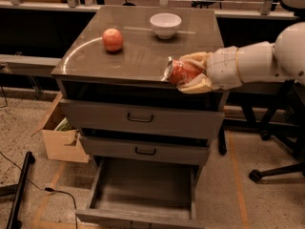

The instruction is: Pick coke can from bottom drawer and place on counter

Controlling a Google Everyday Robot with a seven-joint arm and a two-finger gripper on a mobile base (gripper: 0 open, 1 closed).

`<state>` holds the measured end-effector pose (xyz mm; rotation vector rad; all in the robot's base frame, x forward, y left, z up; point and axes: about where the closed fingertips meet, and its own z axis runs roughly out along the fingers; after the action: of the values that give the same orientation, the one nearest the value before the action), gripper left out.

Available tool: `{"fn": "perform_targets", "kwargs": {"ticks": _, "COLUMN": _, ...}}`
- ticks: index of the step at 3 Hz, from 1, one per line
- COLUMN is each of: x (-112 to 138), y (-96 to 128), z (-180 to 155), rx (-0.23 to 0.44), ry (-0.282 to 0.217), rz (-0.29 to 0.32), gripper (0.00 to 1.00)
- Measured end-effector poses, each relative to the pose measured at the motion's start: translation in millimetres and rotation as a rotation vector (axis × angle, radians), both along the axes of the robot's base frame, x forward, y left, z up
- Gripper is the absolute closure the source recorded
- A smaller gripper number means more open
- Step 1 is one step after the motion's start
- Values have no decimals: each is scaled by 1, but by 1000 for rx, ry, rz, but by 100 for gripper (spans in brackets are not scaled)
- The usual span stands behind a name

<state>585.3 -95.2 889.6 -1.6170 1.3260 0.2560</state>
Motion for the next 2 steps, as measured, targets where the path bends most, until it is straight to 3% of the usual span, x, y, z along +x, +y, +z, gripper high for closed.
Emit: {"fn": "perform_targets", "kwargs": {"ticks": 2, "x": 54, "y": 1, "z": 31, "rx": 13, "ry": 25, "rz": 53, "gripper": 100}}
